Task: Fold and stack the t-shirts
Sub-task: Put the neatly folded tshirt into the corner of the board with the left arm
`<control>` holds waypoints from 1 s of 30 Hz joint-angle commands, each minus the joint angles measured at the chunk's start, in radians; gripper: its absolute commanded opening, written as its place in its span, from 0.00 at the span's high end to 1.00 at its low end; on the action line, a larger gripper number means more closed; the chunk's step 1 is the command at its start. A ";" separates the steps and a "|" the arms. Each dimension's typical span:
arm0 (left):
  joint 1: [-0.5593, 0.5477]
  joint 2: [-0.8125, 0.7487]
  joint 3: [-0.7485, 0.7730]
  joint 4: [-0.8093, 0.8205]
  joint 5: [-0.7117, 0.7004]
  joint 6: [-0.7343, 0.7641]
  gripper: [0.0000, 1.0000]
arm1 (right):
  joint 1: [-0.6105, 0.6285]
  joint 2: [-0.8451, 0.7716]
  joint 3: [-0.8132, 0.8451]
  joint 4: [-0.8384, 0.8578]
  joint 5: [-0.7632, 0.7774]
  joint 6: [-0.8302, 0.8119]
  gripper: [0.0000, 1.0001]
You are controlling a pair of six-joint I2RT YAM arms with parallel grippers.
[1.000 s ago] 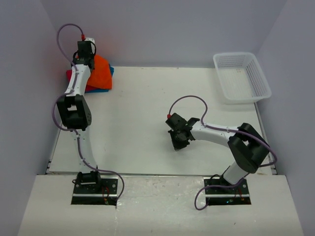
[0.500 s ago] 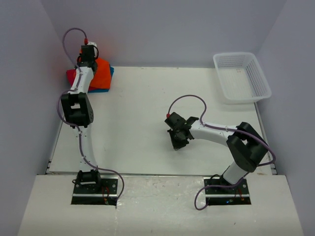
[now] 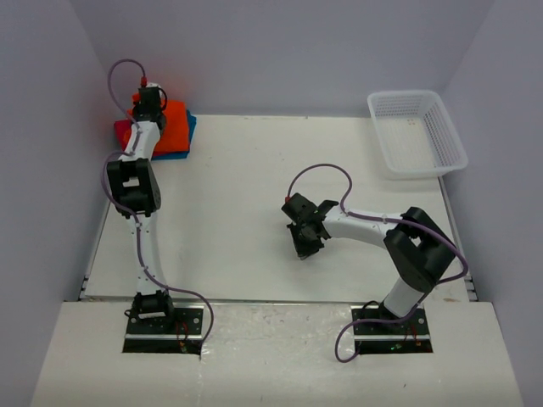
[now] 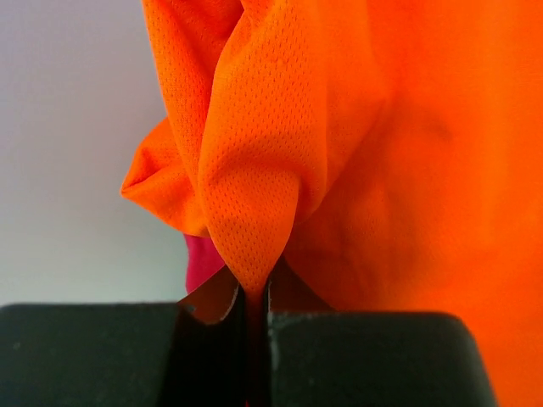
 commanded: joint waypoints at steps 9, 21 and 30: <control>0.021 -0.054 -0.047 0.271 -0.284 -0.040 0.44 | 0.007 0.033 0.024 -0.002 -0.032 -0.022 1.00; -0.164 -0.288 -0.061 0.576 -0.551 0.127 0.16 | 0.006 -0.041 0.035 -0.008 -0.008 0.001 1.00; -0.289 -0.541 -0.206 -0.010 -0.212 -0.466 0.11 | 0.006 -0.240 0.059 0.053 0.060 -0.031 0.84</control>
